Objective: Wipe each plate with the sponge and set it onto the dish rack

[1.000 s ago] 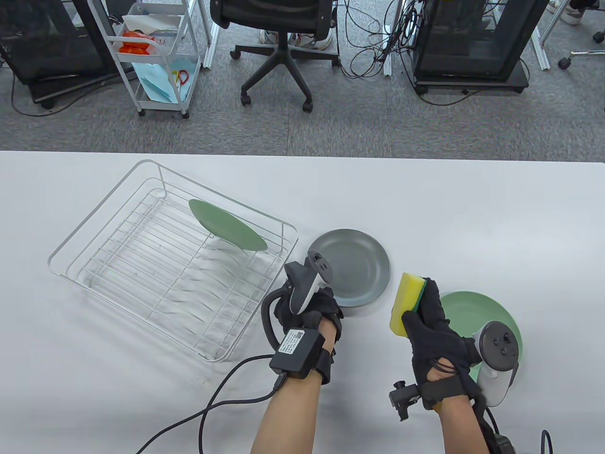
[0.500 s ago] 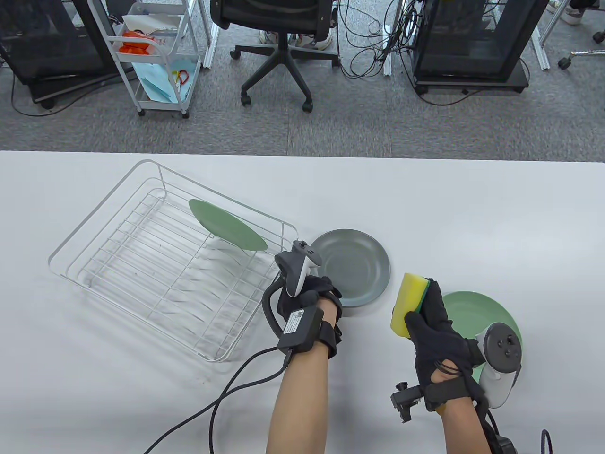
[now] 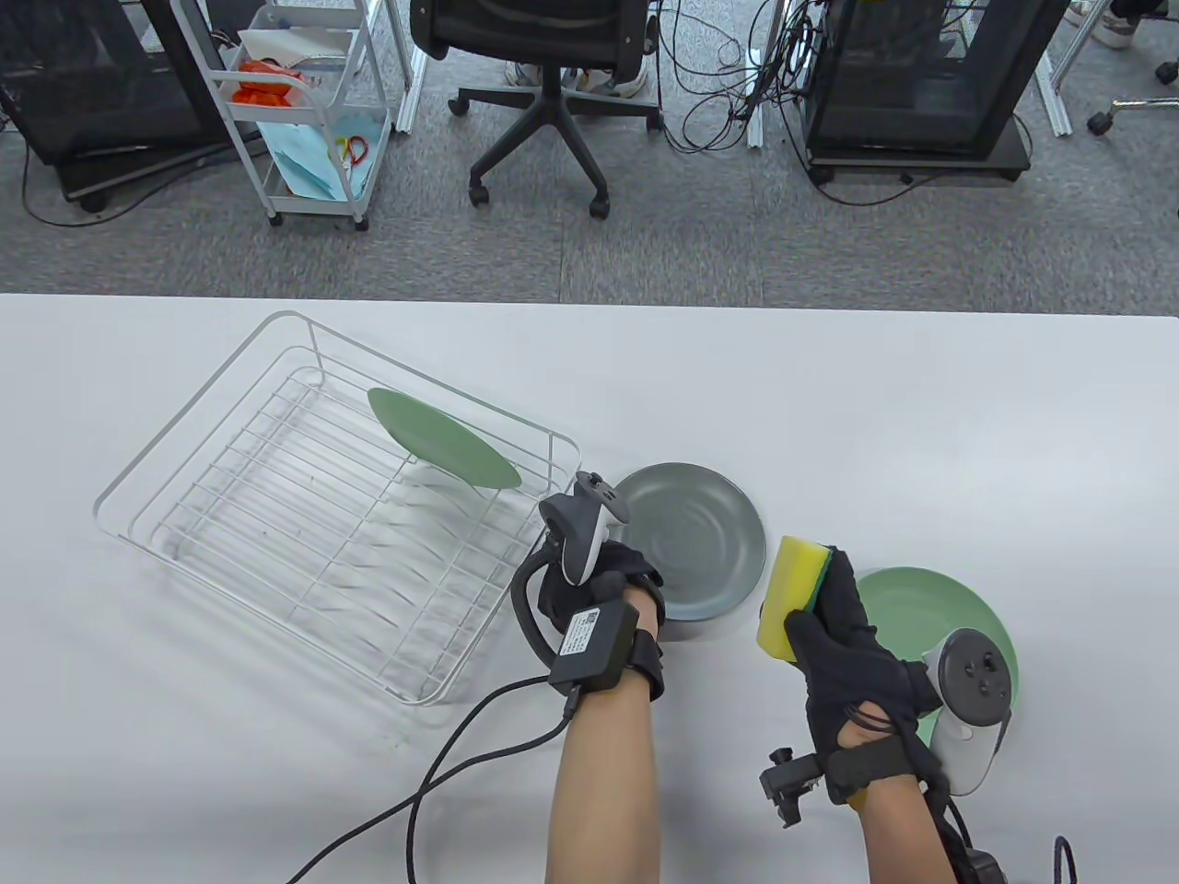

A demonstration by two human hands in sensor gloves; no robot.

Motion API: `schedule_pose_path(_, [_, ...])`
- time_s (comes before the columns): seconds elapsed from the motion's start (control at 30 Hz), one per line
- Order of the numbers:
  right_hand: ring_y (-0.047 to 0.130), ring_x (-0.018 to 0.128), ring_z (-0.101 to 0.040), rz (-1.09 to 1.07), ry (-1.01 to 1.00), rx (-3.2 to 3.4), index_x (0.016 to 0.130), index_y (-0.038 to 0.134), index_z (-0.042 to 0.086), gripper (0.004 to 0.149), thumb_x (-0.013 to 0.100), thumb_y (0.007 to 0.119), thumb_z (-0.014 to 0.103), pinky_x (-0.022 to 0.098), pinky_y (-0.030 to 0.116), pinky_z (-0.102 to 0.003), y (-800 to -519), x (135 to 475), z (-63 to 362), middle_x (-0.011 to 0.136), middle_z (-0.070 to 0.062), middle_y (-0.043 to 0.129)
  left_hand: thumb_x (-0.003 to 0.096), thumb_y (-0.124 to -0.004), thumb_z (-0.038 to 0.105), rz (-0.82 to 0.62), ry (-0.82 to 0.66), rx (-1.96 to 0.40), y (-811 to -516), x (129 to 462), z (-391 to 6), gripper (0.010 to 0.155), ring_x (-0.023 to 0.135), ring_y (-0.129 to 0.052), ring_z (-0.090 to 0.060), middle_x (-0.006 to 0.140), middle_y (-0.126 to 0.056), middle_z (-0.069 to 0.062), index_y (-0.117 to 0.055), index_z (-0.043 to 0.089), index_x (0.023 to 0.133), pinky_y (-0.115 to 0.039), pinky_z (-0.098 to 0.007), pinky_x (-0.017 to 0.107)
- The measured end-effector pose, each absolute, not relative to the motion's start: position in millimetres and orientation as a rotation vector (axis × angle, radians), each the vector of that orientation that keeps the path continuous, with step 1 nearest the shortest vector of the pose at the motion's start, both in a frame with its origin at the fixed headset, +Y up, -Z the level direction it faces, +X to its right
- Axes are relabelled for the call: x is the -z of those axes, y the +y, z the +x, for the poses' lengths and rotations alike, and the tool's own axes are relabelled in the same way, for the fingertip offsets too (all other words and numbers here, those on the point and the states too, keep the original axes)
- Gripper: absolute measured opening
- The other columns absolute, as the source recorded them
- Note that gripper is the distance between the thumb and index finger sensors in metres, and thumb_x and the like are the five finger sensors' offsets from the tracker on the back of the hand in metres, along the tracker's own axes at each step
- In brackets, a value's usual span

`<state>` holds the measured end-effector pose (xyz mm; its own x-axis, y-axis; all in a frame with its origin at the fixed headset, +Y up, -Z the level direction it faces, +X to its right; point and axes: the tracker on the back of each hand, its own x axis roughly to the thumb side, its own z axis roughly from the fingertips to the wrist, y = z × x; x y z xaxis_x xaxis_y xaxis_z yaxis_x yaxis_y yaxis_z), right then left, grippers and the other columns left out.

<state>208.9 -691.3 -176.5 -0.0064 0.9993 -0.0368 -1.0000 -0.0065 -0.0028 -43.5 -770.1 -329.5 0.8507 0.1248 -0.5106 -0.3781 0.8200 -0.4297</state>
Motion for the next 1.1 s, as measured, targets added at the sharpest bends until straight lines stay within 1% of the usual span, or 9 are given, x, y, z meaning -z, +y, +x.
schedule_pose_path(0.07, [0.077,0.082,-0.039,-0.034,0.022,-1.578,0.099,0.034,0.028,0.070,0.043,0.073,0.042,0.058,0.071,-0.049,-691.2,175.7,209.2,0.098,-0.019,0.052,0.0404,-0.064,0.046,-0.522,0.480,-0.303,-768.4,325.4,-44.4,0.047,0.032,-0.099,-0.004,0.074,-0.075,-0.017,-0.063,0.019,0.078,-0.085,-0.044,0.047])
schedule_pose_path(0.13, [0.077,0.082,-0.039,-0.032,0.027,-1.579,0.099,0.034,0.028,0.070,0.043,0.073,0.042,0.058,0.071,-0.049,-691.6,175.8,208.1,0.098,-0.019,0.052,0.0403,-0.064,0.046,-0.530,0.475,-0.414,-766.5,320.1,-47.6,0.045,0.032,-0.102,-0.003,0.075,-0.074,-0.018,-0.061,0.020,0.077,-0.087,-0.043,0.046])
schedule_pose_path(0.2, [0.077,0.082,-0.039,-0.032,0.029,-1.581,0.099,0.034,0.027,0.070,0.044,0.073,0.042,0.058,0.071,-0.049,-692.0,176.1,207.3,0.098,-0.019,0.052,0.0399,-0.065,0.046,-0.493,0.422,-0.510,-763.8,317.4,-49.2,0.045,0.029,-0.105,-0.003,0.075,-0.075,-0.020,-0.062,0.019,0.076,-0.089,-0.043,0.044])
schedule_pose_path(0.37, [0.077,0.082,-0.040,-0.047,0.056,-1.623,0.099,0.033,0.027,0.070,0.043,0.073,0.042,0.058,0.071,-0.049,-697.5,178.3,205.7,0.098,-0.019,0.052,0.0385,-0.066,0.047,-0.452,0.341,-0.552,-745.8,308.6,-52.9,0.044,0.023,-0.110,-0.003,0.075,-0.077,-0.018,-0.061,0.021,0.074,-0.095,-0.040,0.039])
schedule_pose_path(0.5, [0.078,0.081,-0.040,-0.059,0.071,-1.656,0.099,0.033,0.027,0.070,0.043,0.073,0.042,0.058,0.071,-0.049,-700.9,180.2,203.2,0.098,-0.019,0.053,0.0388,-0.065,0.042,-0.439,0.260,-0.524,-733.6,300.8,-53.6,0.048,0.016,-0.110,-0.005,0.077,-0.077,-0.018,-0.054,0.018,0.079,-0.096,-0.040,0.035])
schedule_pose_path(0.67, [0.078,0.081,-0.040,-0.082,0.062,-1.704,0.099,0.034,0.026,0.071,0.043,0.074,0.042,0.057,0.071,-0.049,-702.7,179.4,203.4,0.097,-0.019,0.054,0.0391,-0.064,0.037,-0.409,0.187,-0.517,-715.5,288.9,-58.7,0.051,0.011,-0.109,-0.008,0.078,-0.077,-0.017,-0.050,0.015,0.083,-0.096,-0.041,0.034])
schedule_pose_path(0.87, [0.079,0.080,-0.041,-0.107,0.052,-1.905,0.099,0.037,0.026,0.070,0.042,0.075,0.042,0.057,0.071,-0.050,-706.4,180.4,196.5,0.097,-0.020,0.055,0.0386,-0.064,0.032,-0.374,0.072,-0.610,-698.3,264.7,-75.4,0.056,0.007,-0.108,-0.009,0.080,-0.078,-0.016,-0.046,0.011,0.087,-0.097,-0.041,0.033])
schedule_pose_path(0.97, [0.079,0.080,-0.041,-0.080,0.038,-2.015,0.098,0.037,0.026,0.071,0.042,0.075,0.043,0.057,0.071,-0.050,-707.2,181.6,189.1,0.097,-0.019,0.055,0.0386,-0.064,0.031,-0.352,0.031,-0.656,-692.5,250.9,-86.3,0.058,0.006,-0.108,-0.009,0.081,-0.078,-0.015,-0.044,0.010,0.088,-0.096,-0.041,0.033])
schedule_pose_path(1.1, [0.075,0.081,-0.040,0.036,-0.021,-2.090,0.098,0.033,0.029,0.073,0.041,0.076,0.043,0.059,0.068,-0.050,-705.8,182.7,180.3,0.098,-0.018,0.052,0.0386,-0.064,0.030,-0.322,-0.005,-0.717,-691.2,234.7,-100.5,0.059,0.005,-0.106,-0.010,0.081,-0.078,-0.015,-0.043,0.009,0.089,-0.096,-0.041,0.033])
